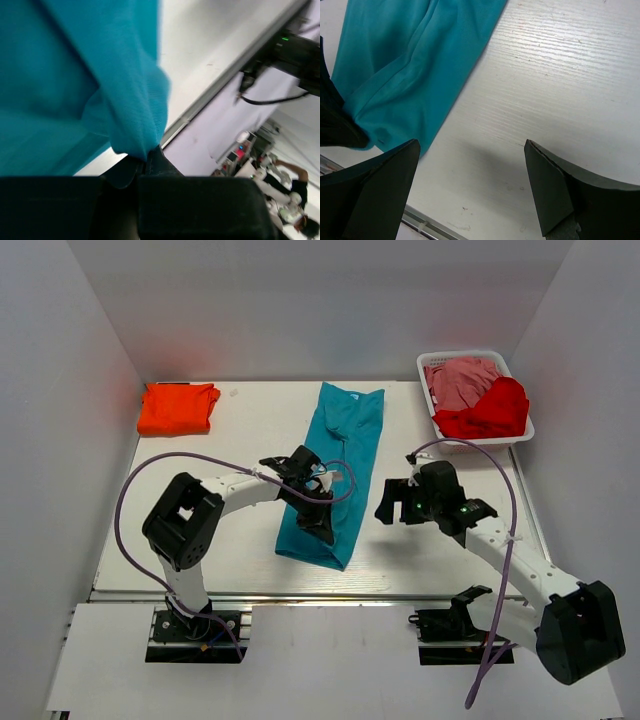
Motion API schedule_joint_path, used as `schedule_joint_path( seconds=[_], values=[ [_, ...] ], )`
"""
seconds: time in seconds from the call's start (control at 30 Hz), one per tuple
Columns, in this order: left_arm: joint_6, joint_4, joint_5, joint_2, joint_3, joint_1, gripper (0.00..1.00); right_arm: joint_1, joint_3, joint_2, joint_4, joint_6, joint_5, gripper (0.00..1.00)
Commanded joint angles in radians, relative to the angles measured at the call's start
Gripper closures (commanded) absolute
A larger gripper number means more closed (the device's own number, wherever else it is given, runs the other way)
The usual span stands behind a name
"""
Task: Fold and stack the t-shirts
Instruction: Rotate the tshirt 90 degrees
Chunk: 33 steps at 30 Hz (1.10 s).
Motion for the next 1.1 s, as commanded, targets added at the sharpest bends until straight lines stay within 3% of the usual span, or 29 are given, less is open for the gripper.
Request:
schedule_joint_path(
  seconds=[0.0, 0.27, 0.6, 0.83, 1.07],
  values=[
    [0.032, -0.109, -0.128, -0.053, 0.010, 0.018, 1.00, -0.003, 0.012, 0.019, -0.004, 0.010, -0.016, 0.10],
    [0.032, -0.161, -0.196, -0.083, -0.018, 0.018, 1.00, 0.003, 0.043, 0.082, 0.012, 0.010, 0.012, 0.10],
    [0.009, -0.212, -0.272, -0.168, -0.075, 0.008, 1.00, 0.003, 0.178, 0.274, 0.205, 0.032, 0.038, 0.10],
    [0.000, -0.160, -0.261, -0.157, -0.118, 0.019, 1.00, 0.003, 0.515, 0.583, 0.185, -0.020, -0.022, 0.10],
    [-0.009, -0.137, -0.261, -0.168, -0.118, 0.019, 1.00, 0.047, 0.753, 0.830, 0.150, -0.184, 0.062, 0.14]
  ],
)
